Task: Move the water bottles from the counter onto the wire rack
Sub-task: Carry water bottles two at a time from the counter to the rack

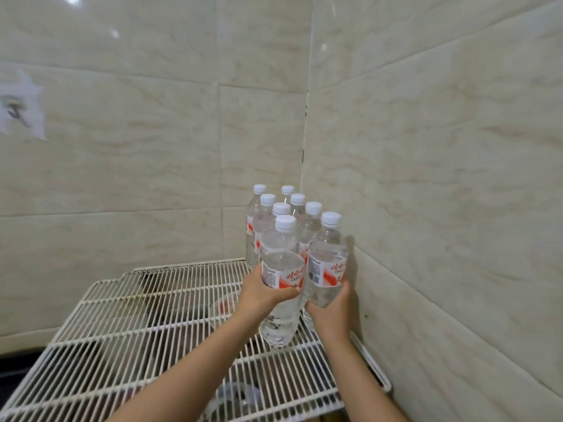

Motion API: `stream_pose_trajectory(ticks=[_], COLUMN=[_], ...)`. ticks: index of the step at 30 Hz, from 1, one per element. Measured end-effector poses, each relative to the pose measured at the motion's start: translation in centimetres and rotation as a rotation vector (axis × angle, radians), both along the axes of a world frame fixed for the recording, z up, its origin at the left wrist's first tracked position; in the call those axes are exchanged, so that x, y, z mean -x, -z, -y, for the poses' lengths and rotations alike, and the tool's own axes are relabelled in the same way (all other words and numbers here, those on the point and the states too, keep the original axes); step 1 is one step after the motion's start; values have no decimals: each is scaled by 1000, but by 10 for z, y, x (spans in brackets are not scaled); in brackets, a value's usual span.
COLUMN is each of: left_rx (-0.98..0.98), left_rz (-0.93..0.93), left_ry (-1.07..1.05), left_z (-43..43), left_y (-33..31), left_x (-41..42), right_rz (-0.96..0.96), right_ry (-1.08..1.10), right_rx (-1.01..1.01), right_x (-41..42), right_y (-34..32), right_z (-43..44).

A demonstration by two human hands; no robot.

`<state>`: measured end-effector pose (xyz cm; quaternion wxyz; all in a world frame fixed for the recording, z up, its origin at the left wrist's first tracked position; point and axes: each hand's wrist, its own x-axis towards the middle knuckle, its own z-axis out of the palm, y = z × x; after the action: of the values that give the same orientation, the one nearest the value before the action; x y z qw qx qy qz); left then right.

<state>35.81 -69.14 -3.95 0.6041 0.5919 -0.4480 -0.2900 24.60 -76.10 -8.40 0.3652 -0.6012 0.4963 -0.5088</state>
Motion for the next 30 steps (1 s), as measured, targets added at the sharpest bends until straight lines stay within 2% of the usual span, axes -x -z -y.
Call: stream_pose_trajectory(ticks=[9,11,15,18,21,26,30], left_rx=[-114,-111,-177,-217,-236,-254,-245], left_rz=[60,82,178,210,285,338,319], left_ry=[-136,-195,-254,-370,-522,-712,-807], left_z=[-8,-15,-40,-82,-130,-196,-252], left_y=[4,4,14,27,34,37,41], left_x=[12,18,22,14,-9,-40,-55], right_rz=[-45,-61,-116,-72,-45,-160,-275], right_ry=[26,14,164,205,212,110,-47], right_rx=[15,48,162,253,425,902,1060], right_x=[0,1,0,1,-2,-6,-14], right_y=[5,5,4,1,-4,-5,-4], right_z=[-2,-5,-14,-13,-17,-33,-57])
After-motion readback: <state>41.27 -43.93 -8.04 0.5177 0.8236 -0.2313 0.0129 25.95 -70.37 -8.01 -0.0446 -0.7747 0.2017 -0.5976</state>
